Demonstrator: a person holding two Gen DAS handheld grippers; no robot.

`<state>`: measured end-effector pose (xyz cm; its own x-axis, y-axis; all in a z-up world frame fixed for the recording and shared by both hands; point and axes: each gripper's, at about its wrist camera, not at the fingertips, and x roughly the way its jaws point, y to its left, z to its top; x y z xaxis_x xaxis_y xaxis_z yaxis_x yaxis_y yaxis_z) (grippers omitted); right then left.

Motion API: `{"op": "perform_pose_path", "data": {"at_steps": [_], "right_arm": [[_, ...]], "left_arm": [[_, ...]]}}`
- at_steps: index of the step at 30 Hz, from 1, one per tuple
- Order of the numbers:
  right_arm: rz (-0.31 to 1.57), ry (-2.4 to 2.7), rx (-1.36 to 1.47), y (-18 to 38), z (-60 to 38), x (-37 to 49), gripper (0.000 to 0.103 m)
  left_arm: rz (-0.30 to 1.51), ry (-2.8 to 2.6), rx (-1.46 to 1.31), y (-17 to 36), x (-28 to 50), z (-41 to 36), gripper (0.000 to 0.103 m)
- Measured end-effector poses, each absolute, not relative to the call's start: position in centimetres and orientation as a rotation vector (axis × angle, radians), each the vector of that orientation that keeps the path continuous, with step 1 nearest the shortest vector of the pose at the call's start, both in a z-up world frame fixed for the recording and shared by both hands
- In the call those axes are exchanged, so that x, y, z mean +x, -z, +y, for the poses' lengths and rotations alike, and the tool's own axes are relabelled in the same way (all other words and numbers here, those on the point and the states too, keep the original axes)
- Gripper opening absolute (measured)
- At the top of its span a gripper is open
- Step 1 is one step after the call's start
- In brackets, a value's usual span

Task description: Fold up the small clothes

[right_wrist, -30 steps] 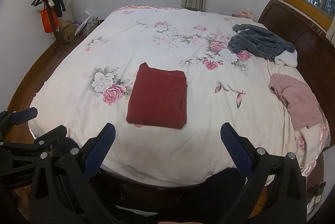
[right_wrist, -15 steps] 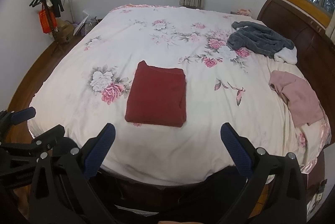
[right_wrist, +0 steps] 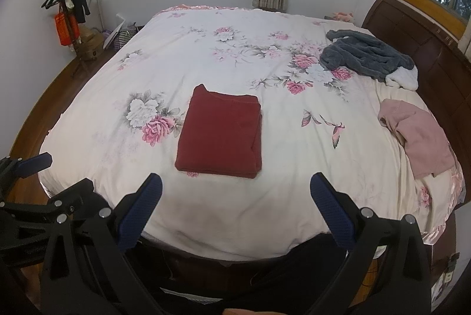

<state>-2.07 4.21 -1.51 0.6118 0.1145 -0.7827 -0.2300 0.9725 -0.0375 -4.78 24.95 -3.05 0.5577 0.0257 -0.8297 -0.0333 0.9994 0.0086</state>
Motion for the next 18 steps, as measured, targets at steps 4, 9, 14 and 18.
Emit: {"op": "perform_pose_path", "data": {"at_steps": [4,9,14,18], "right_arm": [[0.891,-0.199,-0.138,1.52,4.26,-2.12,0.100],[0.889,-0.199,-0.139,1.59,4.23,-2.10,0.100],[0.898,-0.205,-0.132,1.74,4.14,-2.05,0.100],[0.912,-0.212,-0.118,1.99,3.84,-1.74,0.100]], "left_arm": [[0.979,-0.036,-0.009,3.07,-4.74,25.03,0.090],[0.979,-0.038,-0.010,3.08,-4.67,25.04,0.090],[0.979,-0.035,-0.011,3.09,-4.61,25.12,0.090],[0.979,-0.035,-0.010,3.10,-4.60,25.14,0.090]]}}
